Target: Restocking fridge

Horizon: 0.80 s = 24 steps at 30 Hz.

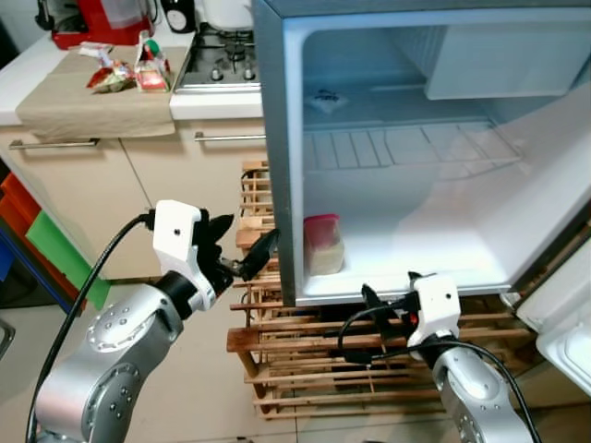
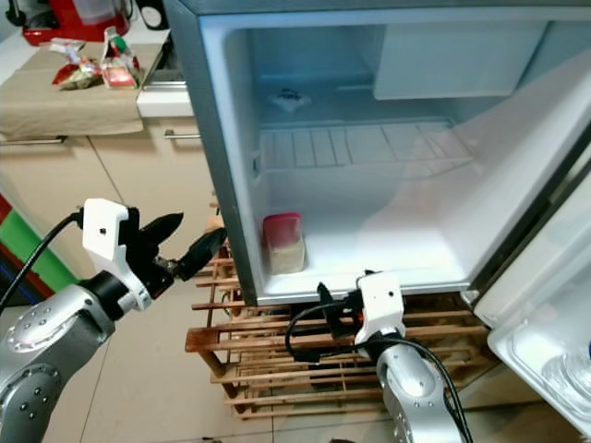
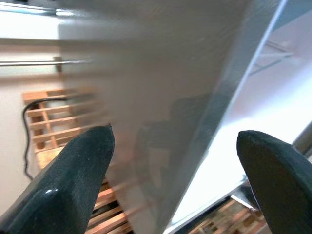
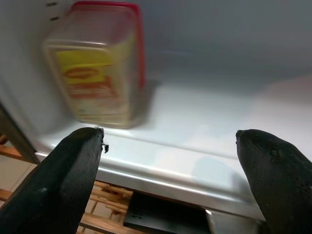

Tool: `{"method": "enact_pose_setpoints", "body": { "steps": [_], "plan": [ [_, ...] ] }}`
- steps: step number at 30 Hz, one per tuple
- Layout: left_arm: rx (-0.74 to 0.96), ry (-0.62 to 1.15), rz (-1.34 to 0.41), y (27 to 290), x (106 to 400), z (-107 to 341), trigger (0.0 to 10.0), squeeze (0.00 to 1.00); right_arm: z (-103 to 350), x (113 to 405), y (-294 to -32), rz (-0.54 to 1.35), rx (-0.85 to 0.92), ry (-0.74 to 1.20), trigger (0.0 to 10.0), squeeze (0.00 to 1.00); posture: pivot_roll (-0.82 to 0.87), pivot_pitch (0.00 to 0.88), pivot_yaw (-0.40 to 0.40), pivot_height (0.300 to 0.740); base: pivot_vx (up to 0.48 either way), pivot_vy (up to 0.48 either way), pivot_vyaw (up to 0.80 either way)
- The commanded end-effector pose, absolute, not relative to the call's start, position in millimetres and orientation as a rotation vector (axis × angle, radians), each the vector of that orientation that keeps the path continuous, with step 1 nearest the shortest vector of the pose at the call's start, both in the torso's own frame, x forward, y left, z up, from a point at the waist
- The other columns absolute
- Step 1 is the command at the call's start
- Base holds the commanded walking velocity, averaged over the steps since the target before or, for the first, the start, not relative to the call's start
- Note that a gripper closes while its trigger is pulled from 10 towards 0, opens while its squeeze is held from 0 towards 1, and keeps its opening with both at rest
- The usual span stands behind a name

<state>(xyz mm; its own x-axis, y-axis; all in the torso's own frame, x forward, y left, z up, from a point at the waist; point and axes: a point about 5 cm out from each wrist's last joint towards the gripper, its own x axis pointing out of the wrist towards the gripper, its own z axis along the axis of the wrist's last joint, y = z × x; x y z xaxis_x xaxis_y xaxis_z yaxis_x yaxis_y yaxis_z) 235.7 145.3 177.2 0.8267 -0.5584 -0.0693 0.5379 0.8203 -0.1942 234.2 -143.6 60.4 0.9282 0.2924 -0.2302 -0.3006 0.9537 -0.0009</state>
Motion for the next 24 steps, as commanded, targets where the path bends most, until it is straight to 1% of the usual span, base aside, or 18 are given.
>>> {"method": "enact_pose_setpoints", "body": {
  "steps": [1, 6, 11, 18, 24],
  "plan": [
    [-0.162, 0.109, -0.628, 142.9, 233.5, 185.6, 10.0, 0.0, 57.7, 236.8, -139.3, 0.315, -0.034, 0.234, 10.0, 0.04, 0.05, 0.023, 0.026, 0.74, 0.0, 0.0, 0.0],
    [-0.158, 0.135, -0.69, 137.9, 228.8, 185.4, 10.0, 0.0, 56.9, 240.1, -136.2, 0.325, -0.025, 0.235, 10.0, 0.04, 0.05, 0.027, 0.023, 0.74, 0.0, 0.0, 0.0],
    [-0.158, 0.2, -0.826, 127.4, 216.4, 181.5, 10.0, 0.0, 53.6, 242.6, -136.1, 0.338, -0.026, 0.244, 10.0, 0.04, 0.05, 0.027, 0.02, 0.74, 0.0, 0.0, 0.0],
    [-0.161, 0.234, -0.86, 125.0, 215.0, 180.0, 10.0, 0.0, 49.0, 247.6, -132.7, 0.351, -0.023, 0.256, 10.0, 0.04, 0.05, 0.023, 0.021, 0.74, 0.0, 0.0, 0.0],
    [-0.199, 0.227, -0.88, 123.7, 217.4, 184.8, 10.0, 0.0, 51.8, 264.2, -118.4, 0.387, -0.017, 0.236, 10.0, 0.04, 0.05, 0.02, 0.016, 0.74, 0.0, 0.0, 0.0]
  ]
}}
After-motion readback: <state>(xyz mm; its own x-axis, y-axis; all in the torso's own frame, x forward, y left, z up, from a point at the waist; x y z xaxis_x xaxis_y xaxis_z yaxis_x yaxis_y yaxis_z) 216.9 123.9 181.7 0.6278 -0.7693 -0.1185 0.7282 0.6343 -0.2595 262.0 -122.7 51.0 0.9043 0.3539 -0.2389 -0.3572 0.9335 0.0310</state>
